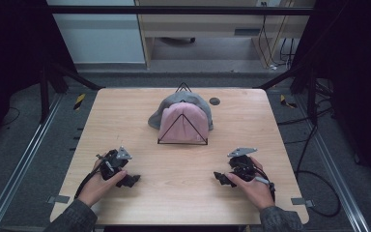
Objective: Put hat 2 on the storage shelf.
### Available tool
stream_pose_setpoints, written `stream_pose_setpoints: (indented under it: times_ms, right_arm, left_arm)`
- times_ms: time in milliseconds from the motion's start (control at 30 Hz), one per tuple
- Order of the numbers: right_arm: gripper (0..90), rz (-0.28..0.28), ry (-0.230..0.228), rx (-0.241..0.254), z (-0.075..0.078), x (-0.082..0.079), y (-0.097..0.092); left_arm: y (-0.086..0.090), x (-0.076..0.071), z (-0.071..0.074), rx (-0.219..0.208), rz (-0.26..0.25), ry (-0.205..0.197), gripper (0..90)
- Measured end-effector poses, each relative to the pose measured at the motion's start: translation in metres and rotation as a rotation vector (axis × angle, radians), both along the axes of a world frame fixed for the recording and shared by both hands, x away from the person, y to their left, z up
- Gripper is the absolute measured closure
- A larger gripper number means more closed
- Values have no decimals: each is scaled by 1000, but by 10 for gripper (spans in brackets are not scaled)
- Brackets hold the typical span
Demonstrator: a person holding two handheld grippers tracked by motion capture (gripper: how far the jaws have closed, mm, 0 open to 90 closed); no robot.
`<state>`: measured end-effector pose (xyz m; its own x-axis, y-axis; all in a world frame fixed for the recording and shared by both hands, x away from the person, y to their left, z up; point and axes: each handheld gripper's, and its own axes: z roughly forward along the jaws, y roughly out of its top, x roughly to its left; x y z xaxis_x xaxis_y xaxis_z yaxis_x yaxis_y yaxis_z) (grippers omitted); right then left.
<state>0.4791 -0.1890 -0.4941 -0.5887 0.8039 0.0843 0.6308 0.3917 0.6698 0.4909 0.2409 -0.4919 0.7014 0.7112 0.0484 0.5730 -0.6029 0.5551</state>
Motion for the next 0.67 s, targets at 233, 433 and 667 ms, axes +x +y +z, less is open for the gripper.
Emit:
stream_pose_setpoints:
  times_ms: [233,433,667]
  right_arm:
    - [39,-6,8,-11,-7,0,4]
    - [21,4,-56,-61,-13,-5,8]
    - [4,2,-104,-33,-18,-9,7]
  left_arm:
    - [4,-2,-4,-37,14,5,0]
    - [5,-3,-5,-50,12,-3,0]
    - [6,-4,-5,-56,11,-7,0]
